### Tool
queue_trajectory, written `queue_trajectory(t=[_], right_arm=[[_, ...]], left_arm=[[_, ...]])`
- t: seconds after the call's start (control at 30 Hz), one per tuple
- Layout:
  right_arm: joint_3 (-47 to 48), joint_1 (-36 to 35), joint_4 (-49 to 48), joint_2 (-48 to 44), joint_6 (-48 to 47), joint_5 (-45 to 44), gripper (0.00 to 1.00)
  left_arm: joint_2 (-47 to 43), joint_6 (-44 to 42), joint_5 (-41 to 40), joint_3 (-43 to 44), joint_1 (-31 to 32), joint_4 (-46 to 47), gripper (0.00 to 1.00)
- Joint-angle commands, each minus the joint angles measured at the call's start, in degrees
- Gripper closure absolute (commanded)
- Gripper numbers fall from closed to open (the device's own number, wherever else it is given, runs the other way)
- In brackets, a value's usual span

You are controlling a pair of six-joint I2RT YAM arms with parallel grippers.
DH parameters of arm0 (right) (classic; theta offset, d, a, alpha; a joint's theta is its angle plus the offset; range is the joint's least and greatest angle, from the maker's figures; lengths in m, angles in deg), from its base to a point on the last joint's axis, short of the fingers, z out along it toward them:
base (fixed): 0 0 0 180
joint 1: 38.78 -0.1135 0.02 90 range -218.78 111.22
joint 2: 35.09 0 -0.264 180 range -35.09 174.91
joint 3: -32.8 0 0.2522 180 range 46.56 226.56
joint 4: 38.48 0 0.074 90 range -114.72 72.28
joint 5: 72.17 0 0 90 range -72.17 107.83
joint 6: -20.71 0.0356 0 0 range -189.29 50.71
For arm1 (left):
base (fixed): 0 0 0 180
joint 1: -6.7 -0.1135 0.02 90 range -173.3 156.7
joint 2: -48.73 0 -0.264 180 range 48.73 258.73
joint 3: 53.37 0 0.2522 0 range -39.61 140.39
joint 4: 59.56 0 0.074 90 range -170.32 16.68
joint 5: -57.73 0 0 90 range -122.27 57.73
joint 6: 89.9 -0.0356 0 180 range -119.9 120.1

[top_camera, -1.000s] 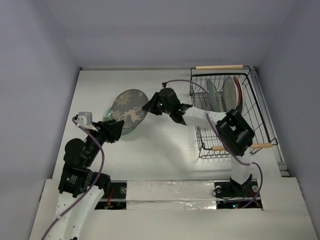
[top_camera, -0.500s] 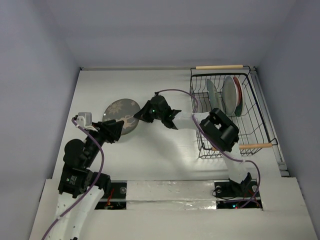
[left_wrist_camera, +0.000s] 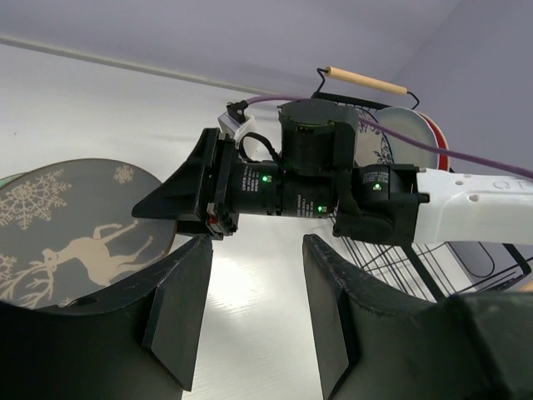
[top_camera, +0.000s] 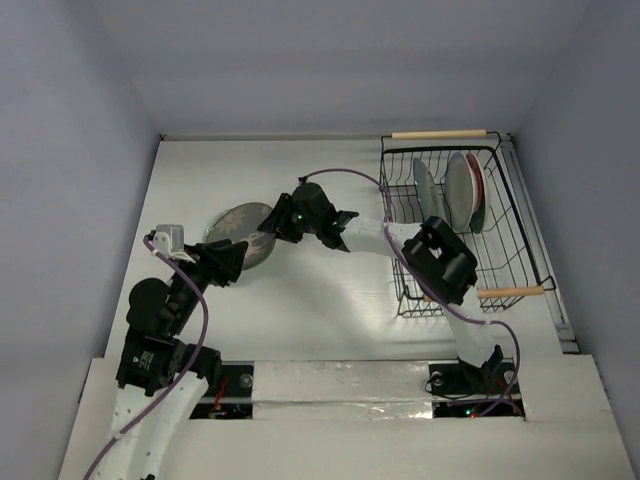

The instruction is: Unload the plates from the dish rack

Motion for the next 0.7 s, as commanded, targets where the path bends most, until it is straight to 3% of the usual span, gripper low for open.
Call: queue_trajectory(t=[0.0,0.13,0.37,0.5,0.53,0.6,0.63,0.67], right_arm=[[5.4,-1.4,5.7,-1.9,-8.1,-3.0,0.47],[5.4,-1.4,12.2,-3.1,-12.6,-6.3,0.35],[4.9,-1.4,18.0,-4.3,-18.3,-7.9,0.23],[4.3,-1.4,22.4,-8.9,-24.4,-15.7,0.22],[2.3,-1.4,22.8,-13.0,-25.5,-18.0,0.25],[-0.2,-1.4,23.1,-18.2,-29.1,-24.9,0.54],[-1.9,-1.4,24.6,-23.2,-30.5,-27.8,0.71],[-2.5,-0.7,26.0,-25.5,-32.7,-33.9,0.96]], left_arm=[[-0.6,0.2,0.6,0.0,-0.3,3.0,0.55],[-0.6,0.2,0.7,0.0,-0.3,3.2,0.55],[-1.0,0.2,0.7,0.0,-0.3,3.2,0.55],[-1.0,0.2,0.7,-0.1,-0.3,3.0,0.55],[-1.0,0.2,0.6,0.0,-0.3,3.1,0.55],[-1.1,0.2,0.7,0.0,-0.3,3.0,0.55],[-1.1,0.1,0.6,0.0,-0.3,3.1,0.55],[-1.2,0.2,0.6,0.0,-0.3,3.1,0.55]])
